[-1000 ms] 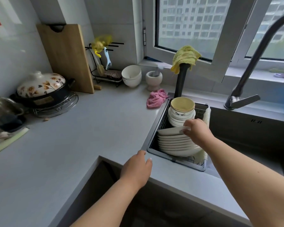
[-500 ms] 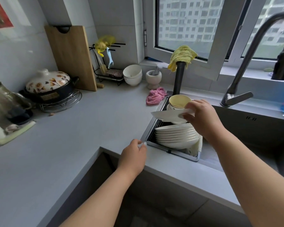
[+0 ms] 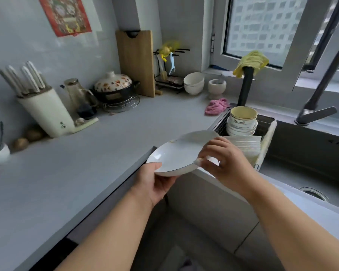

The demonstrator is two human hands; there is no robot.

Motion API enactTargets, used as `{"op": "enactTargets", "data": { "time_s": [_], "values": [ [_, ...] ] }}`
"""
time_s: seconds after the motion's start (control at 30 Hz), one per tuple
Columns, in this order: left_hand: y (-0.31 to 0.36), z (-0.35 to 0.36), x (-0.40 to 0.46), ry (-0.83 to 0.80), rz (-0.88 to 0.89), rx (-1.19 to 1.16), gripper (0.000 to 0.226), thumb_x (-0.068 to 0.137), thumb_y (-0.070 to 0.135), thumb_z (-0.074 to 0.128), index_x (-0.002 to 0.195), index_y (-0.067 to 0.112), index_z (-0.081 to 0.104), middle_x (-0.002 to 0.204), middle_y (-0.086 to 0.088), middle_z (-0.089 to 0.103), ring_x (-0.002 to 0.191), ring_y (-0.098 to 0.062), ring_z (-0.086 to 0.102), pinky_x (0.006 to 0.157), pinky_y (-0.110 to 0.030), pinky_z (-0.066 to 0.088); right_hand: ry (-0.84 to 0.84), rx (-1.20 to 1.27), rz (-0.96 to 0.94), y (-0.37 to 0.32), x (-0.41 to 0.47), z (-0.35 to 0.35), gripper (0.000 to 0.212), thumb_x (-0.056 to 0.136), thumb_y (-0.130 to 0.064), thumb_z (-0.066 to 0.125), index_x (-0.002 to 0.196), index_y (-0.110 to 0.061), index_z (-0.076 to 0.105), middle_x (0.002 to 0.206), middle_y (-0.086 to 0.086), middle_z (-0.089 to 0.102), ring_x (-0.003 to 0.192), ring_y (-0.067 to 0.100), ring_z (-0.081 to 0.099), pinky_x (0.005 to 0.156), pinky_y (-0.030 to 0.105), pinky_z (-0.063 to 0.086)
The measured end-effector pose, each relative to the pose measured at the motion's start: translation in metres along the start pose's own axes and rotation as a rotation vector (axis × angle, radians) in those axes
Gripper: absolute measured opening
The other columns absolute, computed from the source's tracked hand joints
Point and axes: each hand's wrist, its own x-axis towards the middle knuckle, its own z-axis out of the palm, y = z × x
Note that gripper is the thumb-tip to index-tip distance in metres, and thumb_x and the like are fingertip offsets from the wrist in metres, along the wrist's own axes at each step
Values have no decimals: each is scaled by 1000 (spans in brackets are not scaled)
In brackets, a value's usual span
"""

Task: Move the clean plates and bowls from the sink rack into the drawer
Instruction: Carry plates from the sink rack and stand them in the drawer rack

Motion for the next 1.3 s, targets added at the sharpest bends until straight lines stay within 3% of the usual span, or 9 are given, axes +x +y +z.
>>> {"op": "enactTargets", "data": {
  "time_s": [0.2, 0.33, 0.43, 0.57, 0.7, 0.83, 0.97, 1.13, 1.3],
  "values": [
    [7, -67, -53, 212, 175, -10, 20, 96, 15, 44, 110, 10, 58, 91, -13, 69, 79, -28, 67, 53, -34, 58, 157, 165, 290, -44, 11, 42, 47, 86, -57, 42, 104, -20, 64, 92, -9, 52, 92, 10, 49, 81, 25, 39],
    [10, -111, -89, 286, 268, -30, 22, 100, 28, 42, 101, 15, 60, 83, -8, 71, 78, -25, 66, 50, -30, 54, -88, 365, 615, -77, 20, 84, 72, 89, -67, 34, 116, -5, 56, 86, 18, 56, 81, 32, 56, 69, 37, 48],
    [8, -150, -113, 370, 306, -67, 26, 100, 35, 44, 105, 17, 61, 91, -8, 70, 82, -25, 66, 55, -30, 55, -271, 779, 890, -112, 16, 116, 41, 96, -51, 36, 120, -20, 50, 109, 1, 60, 94, 19, 60, 68, 35, 54],
    [1, -206, -148, 476, 350, -147, 27, 100, 37, 44, 105, 17, 60, 90, -8, 69, 79, -25, 65, 49, -28, 53, -420, 1086, 1080, -158, 7, 151, 35, 98, -31, 37, 126, -16, 52, 116, 12, 62, 93, 27, 62, 61, 36, 53],
    [-2, -257, -190, 559, 387, -118, 31, 102, 37, 40, 113, 14, 58, 92, -10, 67, 76, -26, 63, 44, -27, 51, -545, 1141, 1102, -214, -3, 177, 35, 97, -28, 39, 125, -12, 52, 108, 14, 64, 90, 31, 63, 63, 38, 53],
    [-4, -313, -232, 642, 371, -8, 42, 101, 44, 39, 120, 11, 58, 94, -11, 69, 72, -25, 66, 48, -30, 55, -580, 1127, 1062, -276, -18, 197, 18, 97, -22, 40, 96, -14, 56, 86, 9, 62, 73, 24, 60, 52, 32, 48],
    [-13, -371, -283, 790, 348, 243, 56, 98, 57, 31, 126, 17, 57, 118, -9, 65, 101, -24, 64, 77, -36, 57, -632, 1079, 1068, -334, -43, 220, 17, 94, -21, 42, 86, -15, 55, 82, 10, 61, 70, 26, 60, 58, 38, 51],
    [-26, -436, -357, 910, 351, 510, 57, 100, 55, 21, 145, 24, 37, 129, 18, 34, 132, -15, 36, 101, -29, 28, -778, 1023, 1069, -415, -78, 262, 15, 94, -21, 43, 88, -16, 56, 84, 11, 62, 72, 27, 60, 66, 42, 53],
    [-45, -519, -419, 1085, 312, 675, 68, 96, 60, 26, 142, 10, 38, 149, -15, 39, 137, -31, 37, 113, -45, 30, -884, 979, 1070, -491, -123, 310, 18, 92, -21, 45, 103, -11, 55, 82, 13, 60, 70, 29, 60, 61, 40, 53]
  ]
}}
